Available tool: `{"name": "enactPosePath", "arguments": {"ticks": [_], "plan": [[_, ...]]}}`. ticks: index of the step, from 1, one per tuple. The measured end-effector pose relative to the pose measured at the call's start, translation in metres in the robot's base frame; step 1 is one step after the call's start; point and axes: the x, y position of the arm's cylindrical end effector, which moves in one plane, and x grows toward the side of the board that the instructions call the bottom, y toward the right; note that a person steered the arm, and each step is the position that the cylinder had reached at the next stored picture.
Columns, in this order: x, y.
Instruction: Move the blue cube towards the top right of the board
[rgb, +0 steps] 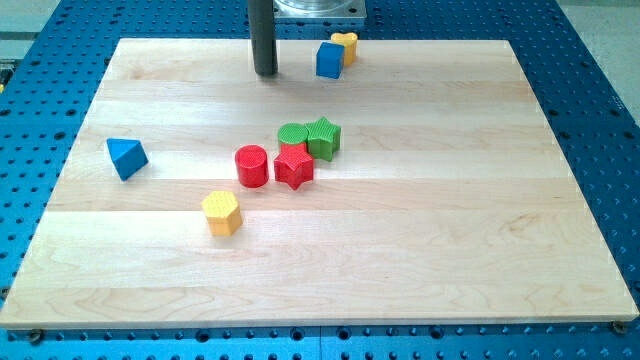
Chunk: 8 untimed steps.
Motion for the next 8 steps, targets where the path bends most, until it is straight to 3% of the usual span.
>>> {"name": "enactPosePath", "arguments": {"ticks": [2, 4, 5, 6, 7, 8], "plan": [[0.014, 0.131], [0.054, 0.116], [0.045, 0.192], [0.029, 0.229], [0.030, 0.188], [-0.007, 0.219]]}}
